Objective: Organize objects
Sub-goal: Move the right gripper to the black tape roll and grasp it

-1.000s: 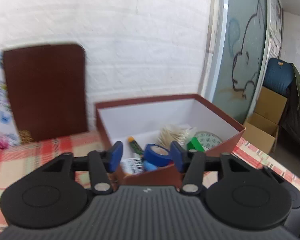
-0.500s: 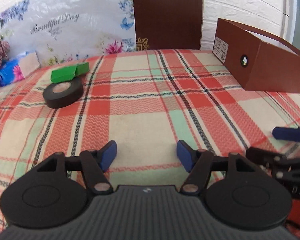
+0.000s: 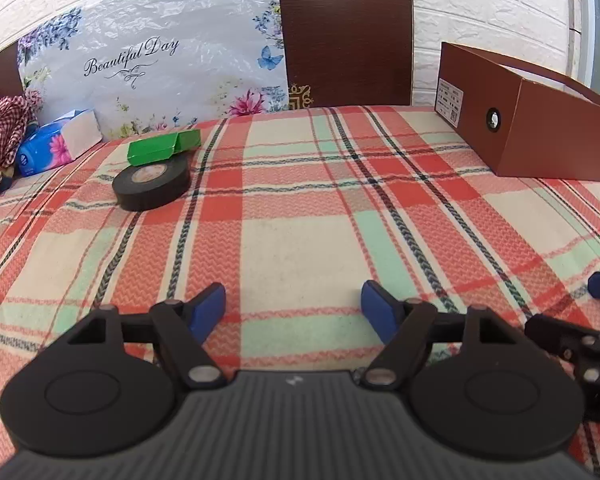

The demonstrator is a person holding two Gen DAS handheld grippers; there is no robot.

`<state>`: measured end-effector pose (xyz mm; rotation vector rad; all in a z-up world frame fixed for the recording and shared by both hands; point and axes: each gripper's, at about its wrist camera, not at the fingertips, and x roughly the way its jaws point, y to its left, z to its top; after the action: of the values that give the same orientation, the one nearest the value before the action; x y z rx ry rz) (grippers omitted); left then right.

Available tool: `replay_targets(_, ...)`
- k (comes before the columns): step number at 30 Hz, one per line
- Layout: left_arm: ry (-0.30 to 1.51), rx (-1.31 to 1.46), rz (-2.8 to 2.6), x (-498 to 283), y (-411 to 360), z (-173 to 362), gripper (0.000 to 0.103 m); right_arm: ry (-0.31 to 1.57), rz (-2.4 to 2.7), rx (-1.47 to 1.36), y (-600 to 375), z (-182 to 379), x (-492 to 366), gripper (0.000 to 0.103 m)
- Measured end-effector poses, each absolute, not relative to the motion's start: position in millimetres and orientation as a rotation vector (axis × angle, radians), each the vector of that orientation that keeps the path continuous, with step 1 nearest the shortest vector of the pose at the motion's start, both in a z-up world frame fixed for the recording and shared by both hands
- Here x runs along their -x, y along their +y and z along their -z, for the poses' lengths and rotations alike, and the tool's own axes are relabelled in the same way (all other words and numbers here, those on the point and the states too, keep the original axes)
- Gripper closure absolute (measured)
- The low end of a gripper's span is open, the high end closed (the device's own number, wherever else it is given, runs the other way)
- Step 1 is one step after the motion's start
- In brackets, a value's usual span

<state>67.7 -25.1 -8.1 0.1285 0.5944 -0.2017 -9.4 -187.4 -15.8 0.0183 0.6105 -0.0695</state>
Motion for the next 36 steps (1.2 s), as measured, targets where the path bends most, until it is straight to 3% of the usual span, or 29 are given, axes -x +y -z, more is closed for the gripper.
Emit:
replay_targets(13,0.609,-0.095,0.234,-61,2,6,0.024,0.627,0.028,0.046,-143,14,2,0.024)
replay_targets(18,0.594,-0.098,0.118,-70,57,4,0.023,0.630,-0.087,0.046,-119,15,-16,0.024)
replay_targets(22,0.579,-0.067,-0.165,-97,135,5,0.020,0.613,-0.233,0.087,-82,14,-51,0.025)
replay_targets(25,0.595,0.130,-0.209,-110,182,7,0.017,0.579,-0.315,0.131,-49,10,-88,0.029)
replay_targets(32,0.577,0.097,-0.178,-109,174,8,0.016,0.566,-0.348,0.204,10,14,-187,0.014)
replay_targets(35,0.566,0.115,-0.185,-110,177,9,0.016,0.593,-0.354,0.159,15,14,-217,0.012)
replay_targets(36,0.564,0.121,-0.186,-111,178,9,0.016,0.597,-0.360,0.155,15,15,-221,0.016)
